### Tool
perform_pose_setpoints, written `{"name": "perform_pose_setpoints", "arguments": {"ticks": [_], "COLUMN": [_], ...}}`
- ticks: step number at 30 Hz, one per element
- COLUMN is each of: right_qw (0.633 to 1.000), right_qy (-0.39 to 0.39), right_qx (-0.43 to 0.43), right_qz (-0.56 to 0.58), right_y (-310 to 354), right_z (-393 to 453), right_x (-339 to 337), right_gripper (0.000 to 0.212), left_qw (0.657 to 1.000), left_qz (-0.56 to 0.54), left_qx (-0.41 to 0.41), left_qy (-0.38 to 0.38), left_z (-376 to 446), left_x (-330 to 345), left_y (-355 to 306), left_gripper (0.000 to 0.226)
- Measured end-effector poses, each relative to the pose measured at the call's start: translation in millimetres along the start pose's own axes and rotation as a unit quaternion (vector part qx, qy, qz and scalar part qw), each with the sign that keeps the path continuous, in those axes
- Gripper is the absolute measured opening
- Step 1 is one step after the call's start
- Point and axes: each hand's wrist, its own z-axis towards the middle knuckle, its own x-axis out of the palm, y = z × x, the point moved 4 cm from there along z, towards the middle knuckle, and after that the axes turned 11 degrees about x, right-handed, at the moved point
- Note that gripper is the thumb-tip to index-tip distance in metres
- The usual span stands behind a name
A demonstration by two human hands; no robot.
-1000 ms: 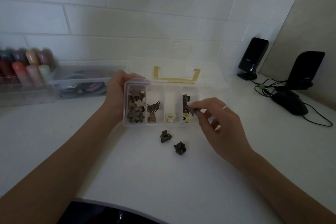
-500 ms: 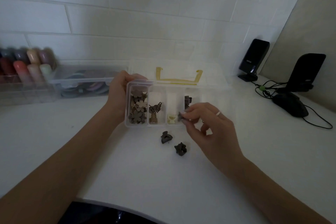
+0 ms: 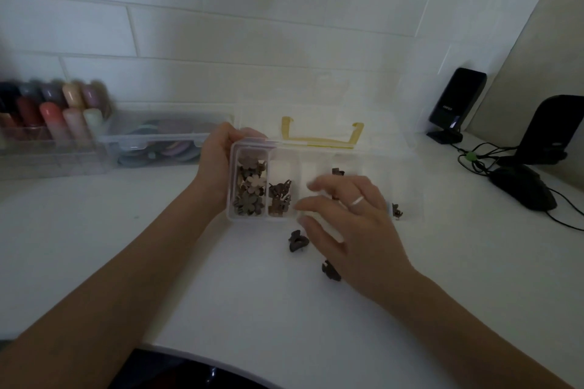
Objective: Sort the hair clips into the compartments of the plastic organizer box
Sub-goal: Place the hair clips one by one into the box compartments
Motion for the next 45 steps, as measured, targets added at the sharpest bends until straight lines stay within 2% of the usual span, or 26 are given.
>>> {"name": "perform_pose_setpoints", "arguments": {"ticks": [3, 6, 9, 12, 14, 17, 19, 24, 29, 36, 39, 42, 45], "right_qw": [0.999, 0.997, 0.989, 0.977, 0.973, 0.976, 0.978, 0.981, 0.983, 0.984, 0.992, 0.996, 0.99], "right_qy": [0.025, 0.053, 0.092, 0.127, 0.134, 0.134, 0.125, 0.106, 0.112, 0.132, 0.109, 0.066, -0.023], "right_qx": [-0.022, -0.024, 0.012, 0.041, 0.045, 0.028, 0.016, -0.019, -0.041, -0.052, -0.038, 0.025, 0.085], "right_qz": [0.022, -0.049, -0.111, -0.167, -0.183, -0.17, -0.164, -0.16, -0.137, -0.11, -0.054, 0.053, 0.108], "right_y": [0, 7, 10, 13, 16, 16, 18, 16, 15, 15, 18, 14, 0], "right_z": [2, -3, -8, -8, -7, -7, -7, -7, -9, -10, -8, -4, 1], "right_x": [-10, -3, 6, 11, 12, 13, 12, 12, 14, 17, 11, 3, -8], "right_gripper": [0.02, 0.02, 0.025, 0.032, 0.031, 0.022, 0.019, 0.028, 0.028, 0.003, 0.007, 0.005, 0.004], "left_qw": [1.0, 1.0, 1.0, 1.0, 1.0, 1.0, 1.0, 1.0, 1.0, 1.0, 1.0, 1.0, 1.0], "left_qz": [0.0, -0.009, -0.018, -0.021, -0.019, -0.012, -0.008, -0.01, -0.019, -0.022, -0.013, -0.003, -0.009], "left_qx": [0.005, 0.002, 0.001, 0.007, 0.009, 0.013, 0.011, 0.007, 0.005, 0.001, -0.005, -0.008, -0.004], "left_qy": [0.01, 0.016, 0.02, 0.018, 0.018, 0.02, 0.013, -0.006, -0.009, -0.006, -0.01, -0.008, -0.007], "left_z": [2, 2, 2, 1, 1, 1, 1, 0, 1, 1, 2, 3, 4], "left_x": [-1, -1, 0, 1, 1, 0, 0, 0, 0, -1, -4, -7, -8], "left_y": [0, 2, 2, 1, 1, 1, 1, 1, 1, -1, -2, -3, -6], "left_gripper": [0.035, 0.036, 0.047, 0.042, 0.047, 0.047, 0.038, 0.027, 0.022, 0.022, 0.022, 0.023, 0.023]}}
